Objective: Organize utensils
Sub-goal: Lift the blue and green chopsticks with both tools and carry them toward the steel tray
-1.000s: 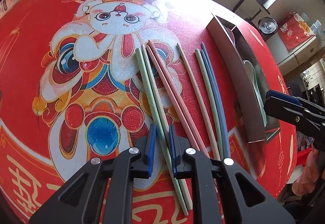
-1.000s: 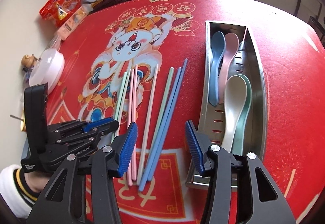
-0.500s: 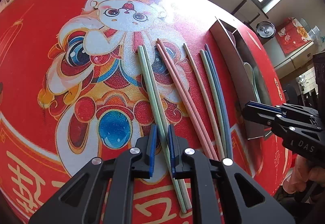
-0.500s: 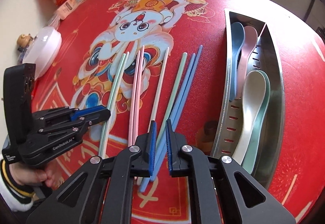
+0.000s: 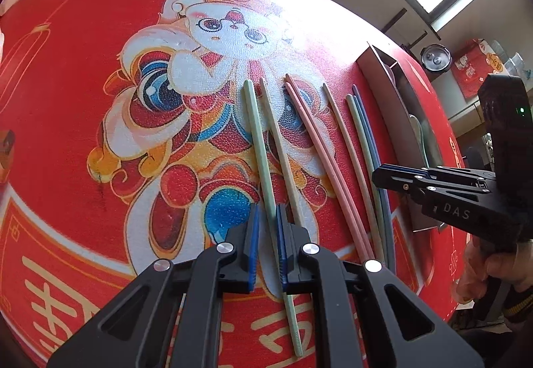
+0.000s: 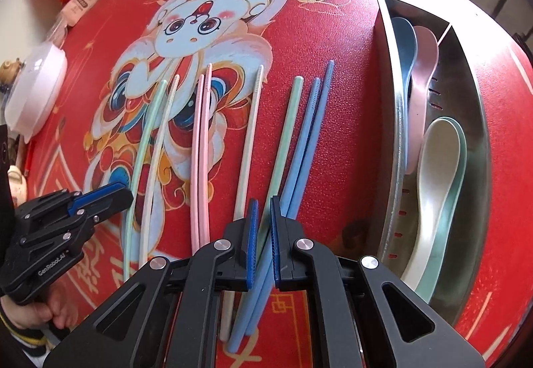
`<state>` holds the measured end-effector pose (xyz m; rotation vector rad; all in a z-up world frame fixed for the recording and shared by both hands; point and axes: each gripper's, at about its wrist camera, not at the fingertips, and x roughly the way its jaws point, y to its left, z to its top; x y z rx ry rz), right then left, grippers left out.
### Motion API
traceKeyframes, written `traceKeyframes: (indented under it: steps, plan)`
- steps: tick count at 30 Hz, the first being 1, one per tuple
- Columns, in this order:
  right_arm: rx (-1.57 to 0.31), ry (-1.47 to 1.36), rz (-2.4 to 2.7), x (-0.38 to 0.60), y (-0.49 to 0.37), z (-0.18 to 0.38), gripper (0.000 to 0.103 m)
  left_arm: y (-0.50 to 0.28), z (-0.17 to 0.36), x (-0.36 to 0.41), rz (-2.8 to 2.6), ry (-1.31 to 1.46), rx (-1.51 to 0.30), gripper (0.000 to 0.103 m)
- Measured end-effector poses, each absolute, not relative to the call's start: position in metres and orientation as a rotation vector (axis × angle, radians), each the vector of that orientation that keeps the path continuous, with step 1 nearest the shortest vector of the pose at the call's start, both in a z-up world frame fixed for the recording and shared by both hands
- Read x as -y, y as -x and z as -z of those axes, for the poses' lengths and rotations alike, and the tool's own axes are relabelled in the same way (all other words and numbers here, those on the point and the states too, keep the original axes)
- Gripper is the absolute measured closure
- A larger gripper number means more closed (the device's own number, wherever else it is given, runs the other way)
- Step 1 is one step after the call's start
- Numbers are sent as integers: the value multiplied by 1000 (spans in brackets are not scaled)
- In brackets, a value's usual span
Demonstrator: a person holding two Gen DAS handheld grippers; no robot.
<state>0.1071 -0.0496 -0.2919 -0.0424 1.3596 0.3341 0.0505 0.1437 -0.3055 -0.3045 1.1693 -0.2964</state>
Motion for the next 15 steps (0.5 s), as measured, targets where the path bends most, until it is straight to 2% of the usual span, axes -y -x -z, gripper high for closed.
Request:
traceKeyframes:
  steps: [15]
  plan:
    - [-1362,63,-308,45,-96,298,96,-51,303,-153,289,246,-1166,92]
